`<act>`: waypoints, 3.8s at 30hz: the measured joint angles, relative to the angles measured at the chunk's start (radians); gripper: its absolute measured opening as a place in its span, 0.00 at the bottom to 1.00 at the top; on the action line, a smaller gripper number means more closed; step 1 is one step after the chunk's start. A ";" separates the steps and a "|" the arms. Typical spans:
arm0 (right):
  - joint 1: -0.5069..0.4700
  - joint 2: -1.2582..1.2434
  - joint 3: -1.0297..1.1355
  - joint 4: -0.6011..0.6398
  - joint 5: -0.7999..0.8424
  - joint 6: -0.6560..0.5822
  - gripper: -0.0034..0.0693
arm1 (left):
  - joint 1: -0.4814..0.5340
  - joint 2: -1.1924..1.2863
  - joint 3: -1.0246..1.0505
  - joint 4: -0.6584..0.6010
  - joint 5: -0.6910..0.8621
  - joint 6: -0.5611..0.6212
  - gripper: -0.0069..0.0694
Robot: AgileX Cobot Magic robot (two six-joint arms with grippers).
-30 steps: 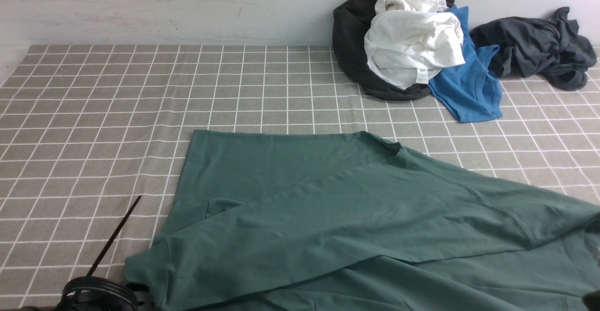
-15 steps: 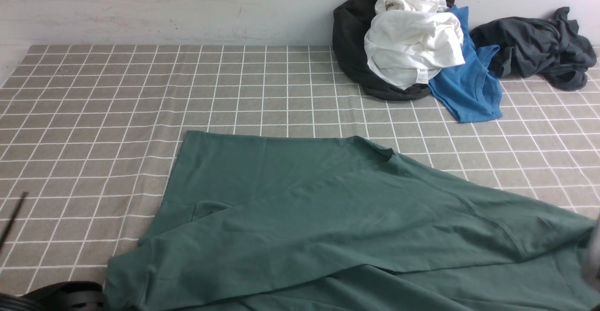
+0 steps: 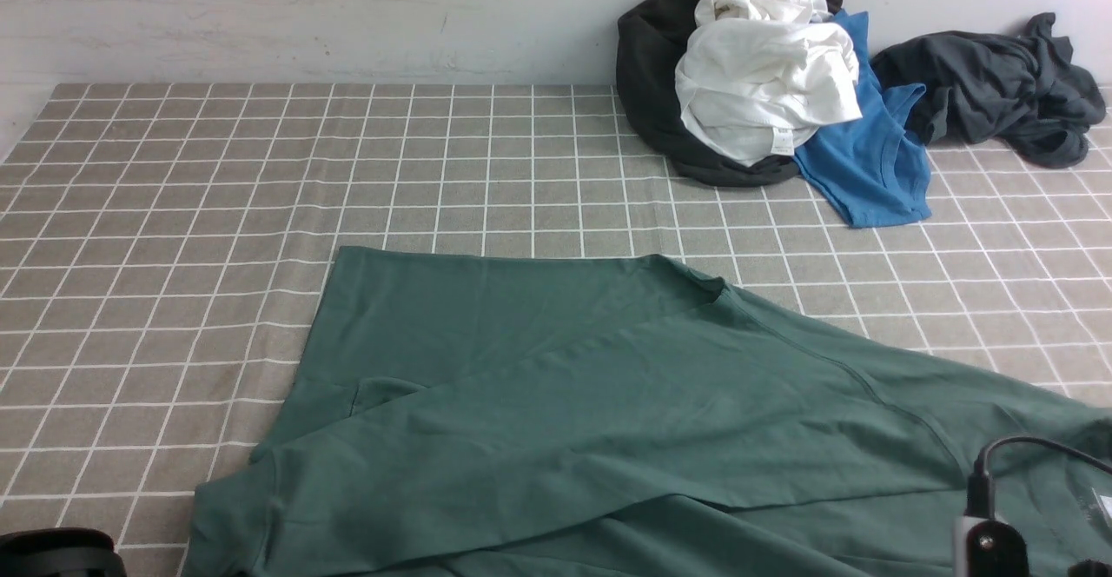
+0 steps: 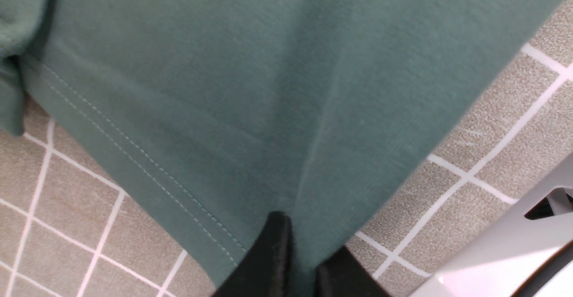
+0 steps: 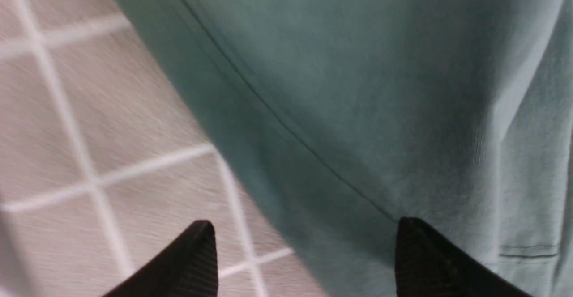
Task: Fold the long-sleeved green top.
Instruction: Use both arms simultaneously to clamp the lower edge of the clothing fabric, then use both arms to drag the lower edge of the fabric forward and fold it over the upper edge, then use the right arm to clamp the right edge of the fabric
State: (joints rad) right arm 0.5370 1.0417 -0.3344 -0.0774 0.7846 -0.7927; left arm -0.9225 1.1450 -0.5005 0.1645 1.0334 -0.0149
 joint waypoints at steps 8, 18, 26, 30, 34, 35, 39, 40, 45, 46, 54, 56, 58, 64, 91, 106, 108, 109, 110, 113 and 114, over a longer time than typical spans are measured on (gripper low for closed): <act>0.000 0.134 0.029 -0.165 -0.146 0.001 0.69 | 0.000 0.000 0.002 -0.001 -0.008 0.001 0.10; 0.000 0.101 0.030 -0.165 -0.122 0.002 0.17 | 0.000 0.000 0.002 -0.001 -0.008 -0.017 0.10; 0.000 -0.022 -0.136 -0.175 0.061 0.035 0.05 | 0.024 0.000 -0.093 0.088 0.060 -0.048 0.10; -0.005 -0.021 -0.257 -0.187 0.105 0.061 0.05 | 0.125 0.000 -0.184 0.151 0.065 -0.043 0.10; -0.079 0.046 -0.437 -0.171 0.113 0.092 0.05 | 0.348 0.044 -0.364 0.176 0.011 0.095 0.11; -0.107 0.074 -0.466 -0.162 0.110 0.094 0.05 | 0.397 0.068 -0.399 0.166 -0.004 0.141 0.11; -0.221 0.221 -0.603 -0.092 0.097 0.080 0.05 | 0.551 0.207 -0.571 0.080 -0.054 0.292 0.11; -0.254 0.275 -0.646 -0.072 0.097 0.071 0.05 | 0.587 0.261 -0.624 0.056 -0.059 0.324 0.11; -0.341 0.459 -0.787 0.007 0.094 0.059 0.05 | 0.665 0.451 -0.803 0.012 -0.069 0.357 0.11; -0.355 0.507 -0.823 0.026 0.091 0.059 0.05 | 0.677 0.501 -0.848 0.010 -0.070 0.357 0.11; -0.382 0.752 -0.974 0.061 0.033 0.057 0.05 | 0.696 0.755 -1.030 0.043 -0.087 0.363 0.13; -0.382 0.795 -0.986 0.062 0.000 0.061 0.06 | 0.697 0.805 -1.049 0.065 -0.102 0.362 0.16; -0.382 0.822 -0.989 0.063 -0.041 0.070 0.07 | 0.697 0.839 -1.060 0.085 -0.115 0.358 0.19; -0.384 0.907 -0.990 0.063 -0.185 0.085 0.19 | 0.699 0.917 -1.068 0.151 -0.199 0.311 0.36; -0.120 1.025 -0.998 0.214 -0.334 0.410 0.58 | 0.699 0.909 -1.073 0.114 -0.145 0.056 0.38; -0.319 1.132 -1.382 0.211 -0.191 0.726 0.58 | 0.699 0.909 -1.073 0.082 -0.100 0.087 0.29; -0.333 1.117 -1.432 0.200 -0.067 0.706 0.58 | 0.699 0.907 -1.073 0.078 -0.080 0.087 0.29; -0.340 1.103 -1.458 0.189 0.013 0.684 0.58 | 0.699 0.903 -1.073 0.071 -0.067 0.087 0.29; -0.348 1.079 -1.478 0.172 0.121 0.652 0.58 | 0.699 0.889 -1.073 0.053 -0.051 0.087 0.29; -0.365 1.009 -1.493 0.144 0.304 0.586 0.58 | 0.695 0.846 -1.067 0.002 -0.017 0.098 0.29; -0.373 0.988 -1.493 0.139 0.361 0.571 0.58 | 0.689 0.825 -1.058 -0.009 -0.010 0.106 0.29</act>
State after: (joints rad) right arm 0.1644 2.0292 -1.8269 0.0619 1.1461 -0.2215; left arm -0.2335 1.9697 -1.5590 0.1552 1.0230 0.0915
